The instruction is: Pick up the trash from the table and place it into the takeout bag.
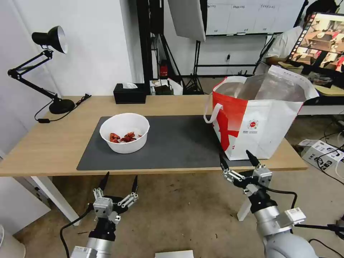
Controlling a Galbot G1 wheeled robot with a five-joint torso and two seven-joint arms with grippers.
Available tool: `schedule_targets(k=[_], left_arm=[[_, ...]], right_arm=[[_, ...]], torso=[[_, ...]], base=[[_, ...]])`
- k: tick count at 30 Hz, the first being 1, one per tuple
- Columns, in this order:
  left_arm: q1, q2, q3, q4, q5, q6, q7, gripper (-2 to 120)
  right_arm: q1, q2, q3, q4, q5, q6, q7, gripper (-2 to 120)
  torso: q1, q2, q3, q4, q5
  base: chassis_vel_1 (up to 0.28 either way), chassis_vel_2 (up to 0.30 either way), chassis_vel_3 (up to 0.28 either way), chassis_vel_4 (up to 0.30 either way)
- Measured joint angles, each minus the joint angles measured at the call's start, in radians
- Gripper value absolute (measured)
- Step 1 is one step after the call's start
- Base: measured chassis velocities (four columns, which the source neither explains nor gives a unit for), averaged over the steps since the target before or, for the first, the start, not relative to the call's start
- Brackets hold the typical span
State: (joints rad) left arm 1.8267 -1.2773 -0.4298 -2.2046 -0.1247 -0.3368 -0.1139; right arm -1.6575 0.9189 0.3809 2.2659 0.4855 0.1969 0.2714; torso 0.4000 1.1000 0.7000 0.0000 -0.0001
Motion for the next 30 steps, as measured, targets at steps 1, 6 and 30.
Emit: schedule_targets(k=[1,6,30], left_arm=[[0.000,0.000,0.001,0.000,0.000,0.000,0.000,100],[-0.002,0.001,0.008,-0.001,-0.001,-0.001,0.000,100],[-0.038,0.030,0.008,0.023,-0.034,0.002,0.000,100]], right_arm=[[-0.010,0.007,0.000,-0.001,-0.007,-0.004,0.000,100],[-0.039,0.027,0.014,-0.010,-0.054,-0.008,-0.019,100],[-0.063,0.105,-0.032,-0.067,-0.129,-0.038,0.012,100]], torso=[[0.000,0.000,0.000,-0.0001,0.0000],[0.000,0.000,0.000,0.0000,0.0000],[0.000,0.000,0.000,0.0000,0.0000]], base=[[0.000,0.000,0.000,0.000],[0.000,0.000,0.000,0.000],[0.000,0.000,0.000,0.000]])
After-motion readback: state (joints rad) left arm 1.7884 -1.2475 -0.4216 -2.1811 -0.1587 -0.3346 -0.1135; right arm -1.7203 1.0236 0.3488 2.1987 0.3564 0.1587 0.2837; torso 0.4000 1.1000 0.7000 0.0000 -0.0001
